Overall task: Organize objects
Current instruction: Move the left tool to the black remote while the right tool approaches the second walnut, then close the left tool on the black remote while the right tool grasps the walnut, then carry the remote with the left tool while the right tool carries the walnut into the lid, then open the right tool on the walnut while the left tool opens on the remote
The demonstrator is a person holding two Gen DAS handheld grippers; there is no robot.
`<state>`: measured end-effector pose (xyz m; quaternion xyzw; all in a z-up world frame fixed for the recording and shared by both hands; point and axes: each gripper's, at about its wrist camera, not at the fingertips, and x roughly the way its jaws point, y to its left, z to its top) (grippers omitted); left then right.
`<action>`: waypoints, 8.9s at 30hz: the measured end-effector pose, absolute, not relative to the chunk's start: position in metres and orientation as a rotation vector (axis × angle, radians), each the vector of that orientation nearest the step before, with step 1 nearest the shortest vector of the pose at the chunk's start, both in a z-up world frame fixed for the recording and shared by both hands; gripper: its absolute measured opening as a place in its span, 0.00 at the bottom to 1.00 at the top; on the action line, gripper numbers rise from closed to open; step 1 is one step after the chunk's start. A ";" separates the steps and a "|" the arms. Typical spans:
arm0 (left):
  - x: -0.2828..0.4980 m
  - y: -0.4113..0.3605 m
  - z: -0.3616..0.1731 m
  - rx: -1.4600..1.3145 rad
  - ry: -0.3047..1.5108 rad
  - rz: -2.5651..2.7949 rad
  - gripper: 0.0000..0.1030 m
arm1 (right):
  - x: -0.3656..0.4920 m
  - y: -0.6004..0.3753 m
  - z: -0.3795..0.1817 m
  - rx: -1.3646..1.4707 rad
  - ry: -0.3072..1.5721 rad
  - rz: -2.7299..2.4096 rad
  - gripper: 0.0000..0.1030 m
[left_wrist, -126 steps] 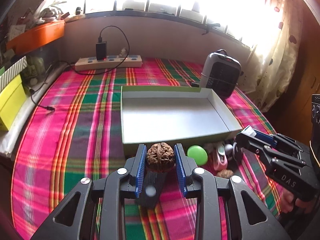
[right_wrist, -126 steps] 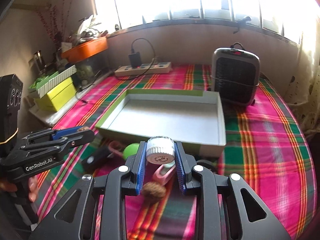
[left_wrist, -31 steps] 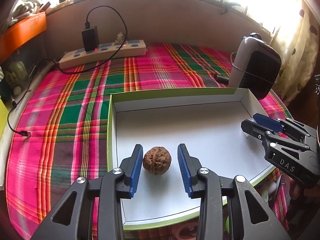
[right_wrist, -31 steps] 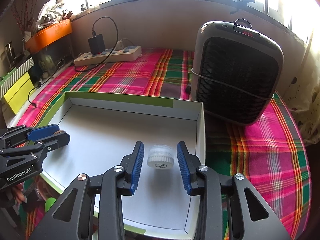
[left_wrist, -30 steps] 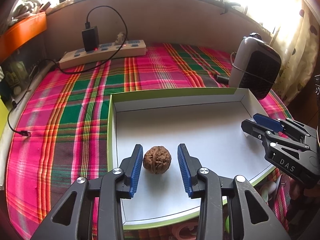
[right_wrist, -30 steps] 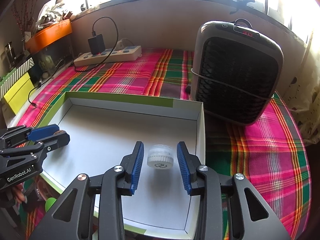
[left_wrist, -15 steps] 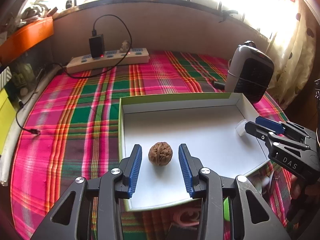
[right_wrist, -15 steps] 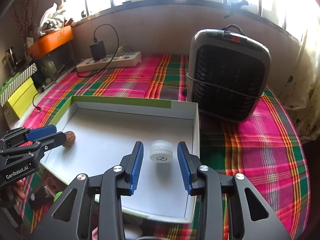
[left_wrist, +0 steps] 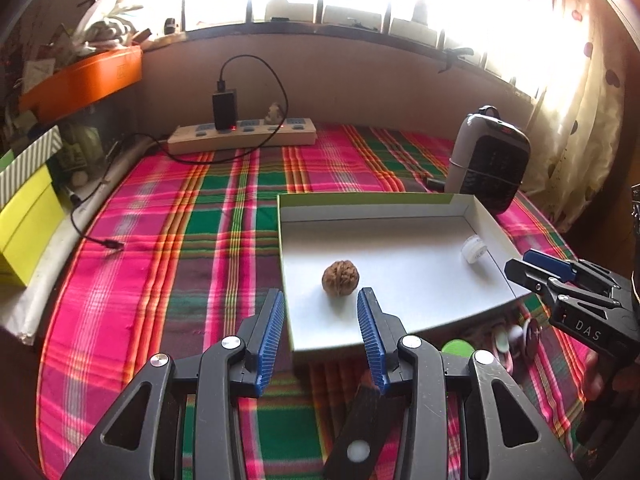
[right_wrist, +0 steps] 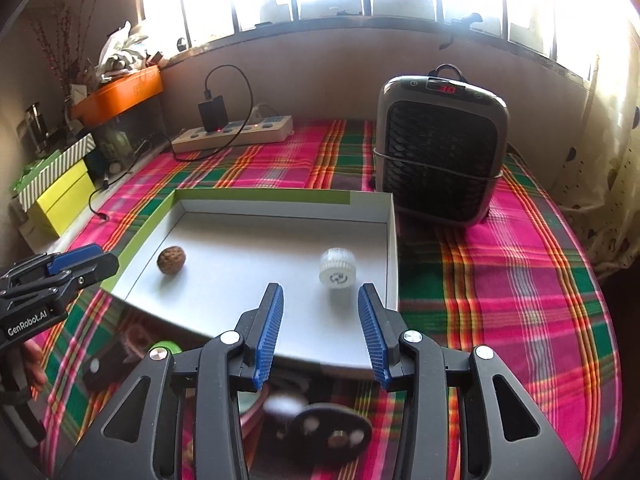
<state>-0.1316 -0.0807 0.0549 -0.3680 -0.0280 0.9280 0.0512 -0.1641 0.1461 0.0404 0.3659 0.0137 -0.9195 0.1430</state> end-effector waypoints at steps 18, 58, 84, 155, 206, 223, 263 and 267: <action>-0.078 -0.088 0.040 -1.114 -0.130 2.760 0.40 | -0.102 0.153 0.039 0.998 -0.027 -2.608 0.48; -0.083 -0.065 0.013 -1.197 -0.002 2.646 0.42 | -0.076 0.119 0.002 1.193 0.085 -2.464 0.56; -0.091 -0.067 0.007 -1.245 -0.026 2.648 0.39 | -0.087 0.115 0.002 1.220 0.100 -2.518 0.55; -0.110 -0.065 0.060 -1.127 -0.018 2.693 0.24 | -0.099 0.120 0.047 1.065 0.061 -2.551 0.34; -0.230 -0.057 0.034 -1.254 -0.041 2.711 0.24 | -0.252 0.117 0.028 1.177 0.130 -2.571 0.34; -0.240 -0.057 0.024 -1.288 -0.033 2.706 0.24 | -0.267 0.111 0.018 1.216 0.170 -2.548 0.34; -0.239 -0.056 0.023 -1.286 -0.057 2.689 0.36 | -0.270 0.108 0.017 1.246 0.153 -2.559 0.44; -0.237 -0.058 0.024 -1.282 -0.066 2.698 0.36 | -0.268 0.109 0.018 1.238 0.143 -2.565 0.46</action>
